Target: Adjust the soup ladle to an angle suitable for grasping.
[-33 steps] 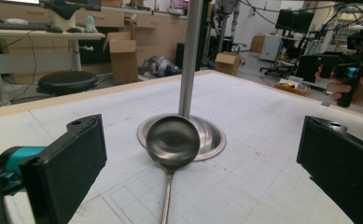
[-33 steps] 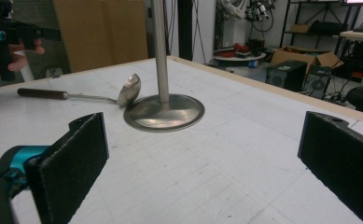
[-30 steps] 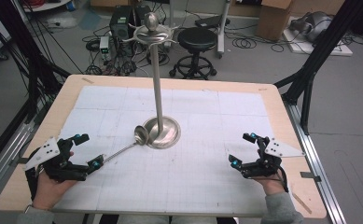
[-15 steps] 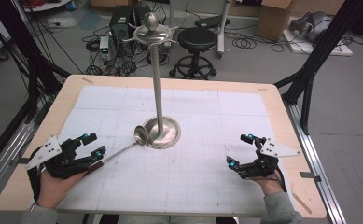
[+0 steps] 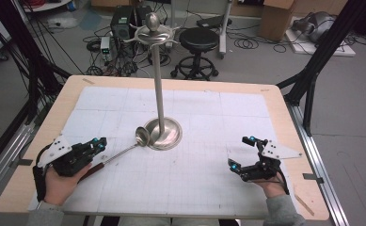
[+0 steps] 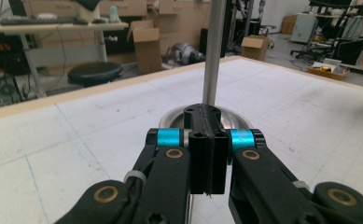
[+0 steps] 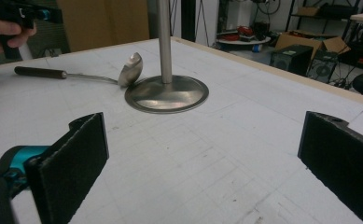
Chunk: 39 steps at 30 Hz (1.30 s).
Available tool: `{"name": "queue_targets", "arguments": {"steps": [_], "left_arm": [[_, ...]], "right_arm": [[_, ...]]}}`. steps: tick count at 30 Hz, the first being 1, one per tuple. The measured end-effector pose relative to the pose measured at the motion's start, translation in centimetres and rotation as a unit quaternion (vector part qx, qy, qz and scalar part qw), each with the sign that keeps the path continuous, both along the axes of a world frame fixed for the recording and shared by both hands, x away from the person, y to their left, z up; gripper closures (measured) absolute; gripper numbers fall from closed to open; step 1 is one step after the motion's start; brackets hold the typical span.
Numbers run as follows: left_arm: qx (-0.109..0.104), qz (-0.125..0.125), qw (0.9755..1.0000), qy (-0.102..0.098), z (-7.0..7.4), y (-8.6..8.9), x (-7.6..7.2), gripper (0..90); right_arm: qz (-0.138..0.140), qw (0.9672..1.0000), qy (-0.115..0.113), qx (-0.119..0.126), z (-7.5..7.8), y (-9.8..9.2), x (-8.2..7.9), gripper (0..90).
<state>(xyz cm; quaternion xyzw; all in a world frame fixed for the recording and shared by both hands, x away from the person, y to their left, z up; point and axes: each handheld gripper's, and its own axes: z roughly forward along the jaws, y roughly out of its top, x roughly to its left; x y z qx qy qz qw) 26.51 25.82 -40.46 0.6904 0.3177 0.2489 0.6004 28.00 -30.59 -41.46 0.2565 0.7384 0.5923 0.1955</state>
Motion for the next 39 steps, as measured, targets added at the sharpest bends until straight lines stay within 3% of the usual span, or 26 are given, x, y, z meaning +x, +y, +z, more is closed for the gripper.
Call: {"name": "queue_targets", "arguments": {"steps": [1,2,5,6,10,14,16,17,20,25,28,32,38,39], "left_arm": [[0.0,0.0,1.0,0.0,0.0,0.0,0.0,89.7],[0.019,0.007,0.9997,0.013,-0.2,-0.5,0.3,89.7],[0.035,0.01,0.9989,0.029,-0.6,-1.2,0.6,89.7],[0.035,0.01,0.9989,0.029,-0.6,-1.2,0.6,89.7],[0.008,0.009,0.9977,0.067,-0.8,-1.7,1.2,89.7],[0.041,0.025,0.9947,0.091,-1.4,-2.8,1.8,89.7],[0.05,0.028,0.9939,0.094,-1.5,-3.1,2.0,89.7],[0.039,0.029,0.9942,0.096,-1.5,-3.2,2.0,89.7],[0.038,0.027,0.9947,0.091,-1.4,-3.3,2.1,89.8],[0.062,0.03,0.9929,0.097,-1.9,-3.9,2.9,89.8],[0.053,0.035,0.9929,0.101,-2.1,-3.9,3.5,89.8],[0.063,0.047,0.989,0.126,-2.5,-4.1,4.4,89.8],[0.075,0.045,0.9873,0.133,-2.7,-4.6,5.0,89.8],[0.079,0.044,0.9852,0.146,-2.9,-4.8,5.3,89.8]], "right_arm": [[0.001,1.0,-0.002,-0.001,0.0,0.0,0.0,0.7],[0.0,1.0,-0.003,-0.001,0.0,0.0,0.0,0.7],[-0.001,1.0,-0.002,-0.001,0.0,0.0,0.0,0.7],[-0.001,1.0,0.001,-0.002,0.0,0.0,0.0,0.7],[0.0,1.0,0.001,-0.005,-0.1,0.1,0.1,0.7],[0.005,0.9999,0.005,-0.011,-0.2,0.3,0.1,0.7],[0.005,0.9999,0.005,-0.01,-0.2,0.3,0.1,0.8],[0.004,0.9999,0.006,-0.009,-0.2,0.3,0.2,0.7],[0.005,0.9999,0.007,-0.008,-0.2,0.2,0.2,0.7],[0.006,0.9999,0.01,-0.007,-0.3,0.3,0.1,0.7],[0.008,0.9999,0.012,-0.009,-0.3,0.3,0.2,0.7],[0.008,0.9998,0.015,-0.01,-0.4,0.3,0.2,0.7],[0.004,0.9998,0.015,-0.009,-0.3,0.2,0.2,0.7],[0.006,0.9998,0.015,-0.009,-0.3,0.3,0.2,0.7]]}}
